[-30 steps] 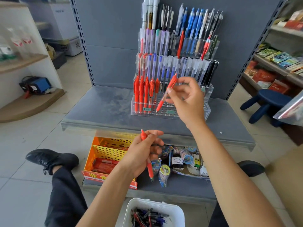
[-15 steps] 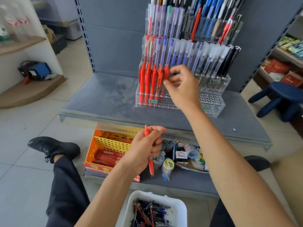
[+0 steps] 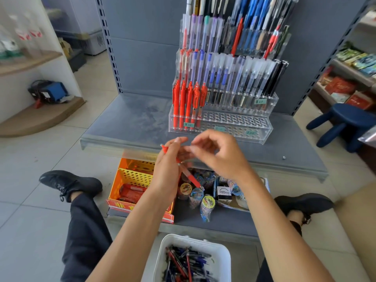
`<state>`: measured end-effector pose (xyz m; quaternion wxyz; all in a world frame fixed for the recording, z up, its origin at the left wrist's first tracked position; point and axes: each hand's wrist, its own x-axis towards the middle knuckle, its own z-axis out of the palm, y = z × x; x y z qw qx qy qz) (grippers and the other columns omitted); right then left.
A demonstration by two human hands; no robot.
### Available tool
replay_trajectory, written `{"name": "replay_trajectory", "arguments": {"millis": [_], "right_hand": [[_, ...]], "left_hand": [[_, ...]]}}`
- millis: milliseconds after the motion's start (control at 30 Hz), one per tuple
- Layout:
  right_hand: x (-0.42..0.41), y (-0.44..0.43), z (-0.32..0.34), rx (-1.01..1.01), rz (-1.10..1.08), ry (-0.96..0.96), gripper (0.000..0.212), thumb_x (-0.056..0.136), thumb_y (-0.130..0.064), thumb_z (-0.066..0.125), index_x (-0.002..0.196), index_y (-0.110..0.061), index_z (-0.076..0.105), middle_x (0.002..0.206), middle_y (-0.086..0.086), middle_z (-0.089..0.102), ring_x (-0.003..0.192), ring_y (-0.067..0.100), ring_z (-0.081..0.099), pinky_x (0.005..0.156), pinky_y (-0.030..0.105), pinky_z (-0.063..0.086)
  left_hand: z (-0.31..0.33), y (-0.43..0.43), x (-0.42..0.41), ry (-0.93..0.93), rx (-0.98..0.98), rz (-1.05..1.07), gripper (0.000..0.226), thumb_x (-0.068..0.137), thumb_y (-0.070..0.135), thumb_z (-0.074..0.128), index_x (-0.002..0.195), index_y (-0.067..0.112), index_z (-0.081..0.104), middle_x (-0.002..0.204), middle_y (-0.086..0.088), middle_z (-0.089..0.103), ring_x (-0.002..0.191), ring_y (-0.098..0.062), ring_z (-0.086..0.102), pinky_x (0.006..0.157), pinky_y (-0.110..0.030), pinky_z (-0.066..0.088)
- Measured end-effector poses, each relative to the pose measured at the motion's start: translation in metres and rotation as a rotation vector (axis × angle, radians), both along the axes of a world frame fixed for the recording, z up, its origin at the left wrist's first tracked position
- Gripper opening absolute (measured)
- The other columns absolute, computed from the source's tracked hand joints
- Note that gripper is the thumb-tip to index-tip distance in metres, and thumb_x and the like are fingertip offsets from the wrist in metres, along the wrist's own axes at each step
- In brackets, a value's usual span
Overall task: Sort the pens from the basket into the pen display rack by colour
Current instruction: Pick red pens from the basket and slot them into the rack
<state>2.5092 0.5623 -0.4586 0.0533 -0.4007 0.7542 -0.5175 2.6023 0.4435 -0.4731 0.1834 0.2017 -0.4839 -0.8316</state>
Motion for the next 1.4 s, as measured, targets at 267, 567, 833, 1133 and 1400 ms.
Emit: {"name": "replay_trajectory", "arguments": {"millis": [267, 567, 833, 1133, 1400], "right_hand": [[0.026, 0.013, -0.016, 0.177, 0.099, -0.034, 0.013, 0.083, -0.023, 0.082, 0.094, -0.030, 0.078, 0.076, -0.016, 0.071, 0.059, 0.002, 0.054, 0.060, 0.015, 0.041], [-0.007, 0.009, 0.010, -0.009, -0.125, 0.014, 0.014, 0.089, -0.024, 0.076, 0.101, -0.017, 0.078, 0.090, -0.006, 0.073, 0.076, 0.004, 0.069, 0.071, 0.019, 0.053], [-0.060, -0.021, 0.041, -0.082, -0.337, 0.230, 0.016, 0.091, -0.021, 0.074, 0.103, -0.011, 0.074, 0.083, -0.011, 0.070, 0.074, -0.004, 0.065, 0.069, 0.011, 0.051], [-0.083, -0.040, 0.020, -0.031, -0.400, 0.206, 0.014, 0.089, -0.016, 0.076, 0.102, -0.013, 0.073, 0.083, -0.016, 0.068, 0.076, -0.006, 0.066, 0.071, 0.012, 0.052], [-0.076, -0.047, 0.011, 0.150, -0.527, 0.261, 0.030, 0.082, -0.034, 0.082, 0.095, -0.024, 0.056, 0.079, -0.015, 0.073, 0.073, 0.005, 0.068, 0.071, 0.035, 0.058]], "left_hand": [[0.015, 0.018, 0.007, -0.041, -0.013, 0.053, 0.025, 0.100, 0.029, 0.057, 0.119, 0.014, 0.064, 0.098, -0.003, 0.069, 0.097, -0.018, 0.066, 0.078, -0.035, 0.055], [0.007, 0.016, 0.008, 0.036, -0.090, -0.014, 0.051, 0.080, 0.044, 0.070, 0.124, 0.020, 0.061, 0.121, 0.000, 0.068, 0.111, -0.011, 0.066, 0.087, -0.031, 0.052], [-0.014, 0.005, 0.002, -0.071, -0.035, 0.001, 0.015, 0.100, 0.026, 0.057, 0.109, 0.021, 0.069, 0.125, -0.007, 0.066, 0.119, -0.019, 0.061, 0.088, -0.034, 0.051], [-0.032, -0.007, -0.004, -0.121, -0.014, 0.012, 0.013, 0.100, 0.021, 0.058, 0.104, 0.020, 0.070, 0.110, -0.003, 0.067, 0.107, -0.017, 0.062, 0.084, -0.033, 0.050], [-0.033, -0.007, -0.004, -0.119, -0.027, 0.013, 0.014, 0.100, 0.021, 0.057, 0.103, 0.017, 0.070, 0.103, 0.000, 0.066, 0.102, -0.014, 0.061, 0.082, -0.031, 0.049]]}}
